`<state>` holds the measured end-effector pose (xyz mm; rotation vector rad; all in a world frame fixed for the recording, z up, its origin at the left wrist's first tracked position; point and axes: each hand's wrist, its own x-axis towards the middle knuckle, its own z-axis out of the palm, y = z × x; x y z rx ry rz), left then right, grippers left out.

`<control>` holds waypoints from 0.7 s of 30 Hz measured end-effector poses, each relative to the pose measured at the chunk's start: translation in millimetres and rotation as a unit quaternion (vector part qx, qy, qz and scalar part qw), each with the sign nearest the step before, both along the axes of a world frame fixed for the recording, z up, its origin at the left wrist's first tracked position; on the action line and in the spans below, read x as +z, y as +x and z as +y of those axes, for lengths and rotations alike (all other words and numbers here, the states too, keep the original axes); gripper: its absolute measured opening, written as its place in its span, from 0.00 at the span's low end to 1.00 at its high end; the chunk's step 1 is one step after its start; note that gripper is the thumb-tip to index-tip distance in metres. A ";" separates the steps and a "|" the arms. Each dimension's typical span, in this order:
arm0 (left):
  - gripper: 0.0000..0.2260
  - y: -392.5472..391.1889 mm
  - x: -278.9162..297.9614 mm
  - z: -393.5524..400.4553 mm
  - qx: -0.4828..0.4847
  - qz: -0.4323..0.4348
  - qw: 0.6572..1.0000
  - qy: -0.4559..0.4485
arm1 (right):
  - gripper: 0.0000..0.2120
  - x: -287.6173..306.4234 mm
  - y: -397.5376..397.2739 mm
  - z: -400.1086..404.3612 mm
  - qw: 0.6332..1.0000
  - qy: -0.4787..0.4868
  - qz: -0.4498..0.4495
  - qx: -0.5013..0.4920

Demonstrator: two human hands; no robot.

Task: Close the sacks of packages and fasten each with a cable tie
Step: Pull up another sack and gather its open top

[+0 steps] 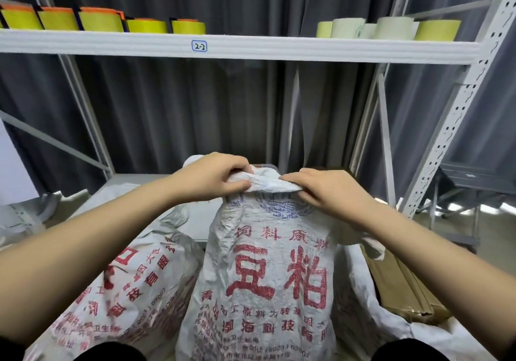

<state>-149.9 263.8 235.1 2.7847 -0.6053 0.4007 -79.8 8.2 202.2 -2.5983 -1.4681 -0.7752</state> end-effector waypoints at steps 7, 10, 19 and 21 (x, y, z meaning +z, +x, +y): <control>0.05 -5.0 -18.2 -18.4 0.002 -0.298 0.941 0.162 | 0.15 6.1 -16.4 37.1 0.924 0.061 0.372 0.062; 0.12 -3.4 -19.1 -9.1 0.032 -0.149 0.980 0.128 | 0.13 -0.1 -13.4 39.6 0.965 0.042 0.254 0.052; 0.12 -3.7 -19.4 13.7 0.048 -0.138 0.971 0.188 | 0.18 -7.5 -16.6 26.7 0.993 0.068 0.043 0.081; 0.16 -2.2 -23.9 16.0 0.031 -0.168 0.966 0.194 | 0.17 -11.4 -17.5 23.3 0.992 0.075 -0.007 0.099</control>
